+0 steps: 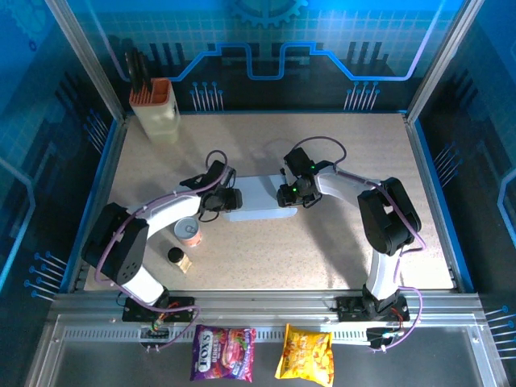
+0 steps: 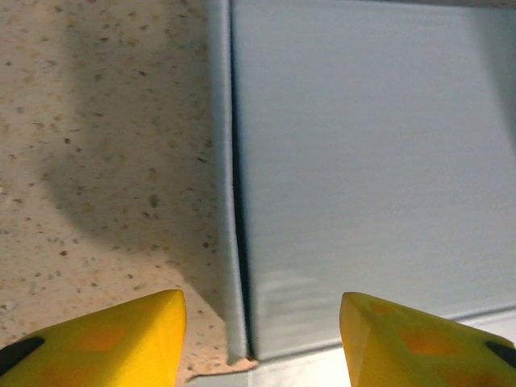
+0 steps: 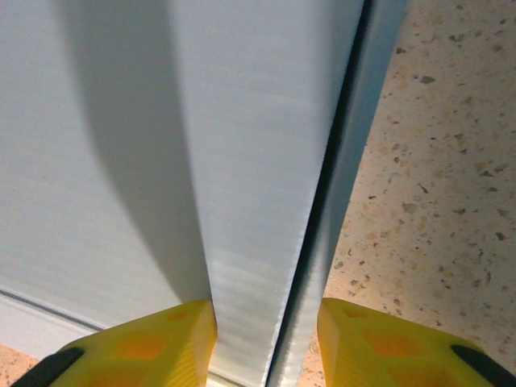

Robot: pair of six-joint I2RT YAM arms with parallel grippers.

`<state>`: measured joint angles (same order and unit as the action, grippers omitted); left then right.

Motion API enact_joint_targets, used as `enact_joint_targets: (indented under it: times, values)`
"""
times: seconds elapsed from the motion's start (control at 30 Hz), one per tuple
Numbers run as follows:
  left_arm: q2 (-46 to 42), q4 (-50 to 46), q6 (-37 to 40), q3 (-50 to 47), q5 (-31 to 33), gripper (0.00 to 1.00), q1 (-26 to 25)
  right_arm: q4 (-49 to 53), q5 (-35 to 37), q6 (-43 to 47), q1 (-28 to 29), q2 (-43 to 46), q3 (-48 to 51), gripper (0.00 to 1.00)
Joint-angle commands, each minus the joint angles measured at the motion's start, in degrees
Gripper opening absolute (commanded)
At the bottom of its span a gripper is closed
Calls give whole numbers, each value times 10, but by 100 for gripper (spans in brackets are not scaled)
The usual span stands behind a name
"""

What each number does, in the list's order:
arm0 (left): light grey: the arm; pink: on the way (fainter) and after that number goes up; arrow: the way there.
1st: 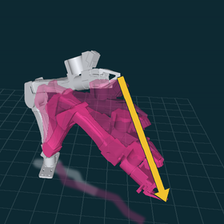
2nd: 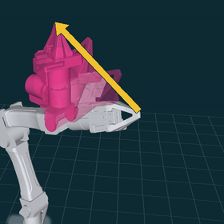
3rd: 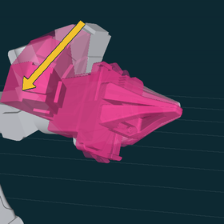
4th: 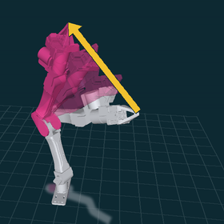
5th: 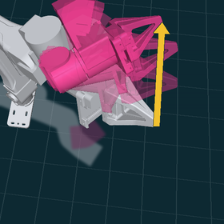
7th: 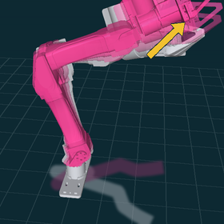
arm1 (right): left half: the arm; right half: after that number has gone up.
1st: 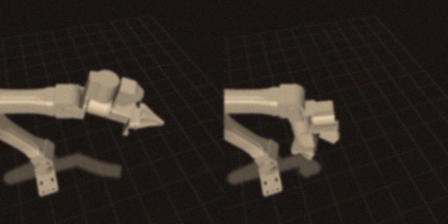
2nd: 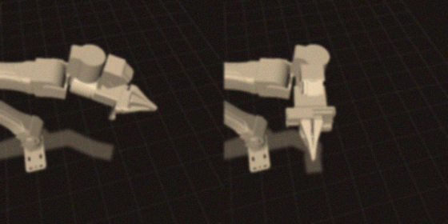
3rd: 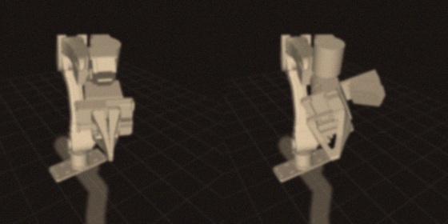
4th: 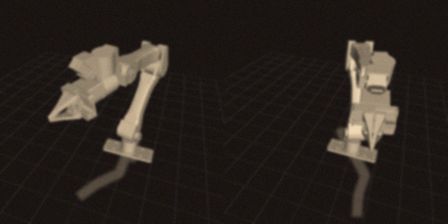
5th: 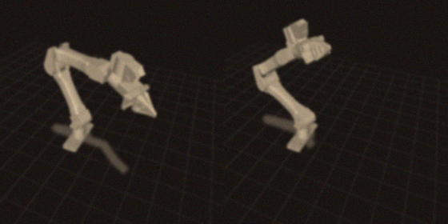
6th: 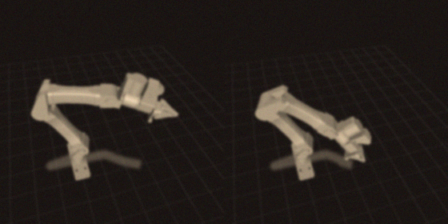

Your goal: Fold the paper box

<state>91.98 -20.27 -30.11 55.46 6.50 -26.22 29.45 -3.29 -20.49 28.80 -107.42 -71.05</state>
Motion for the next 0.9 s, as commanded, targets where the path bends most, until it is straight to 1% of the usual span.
enact_joint_targets:
  times: [0.0,0.3,0.47,0.57,0.7,0.87]
  values:
    - [25,-45,-11,14,-59,53,29,19,-7,6,-5,-37,13,38]
    - [67,-5,-2,16,-145,46,34,12,-40,1,-5,-34,13,34]
    - [77,11,-1,19,-187,35,34,-4,-91,1,-4,-23,22,29]
    - [71,17,-7,14,-205,29,31,-16,-123,-2,0,-5,32,24]
    - [57,20,-14,5,-217,24,18,-17,-147,-12,9,18,43,18]
    - [35,13,-31,-13,-219,25,-14,-5,-143,-24,23,56,78,18]
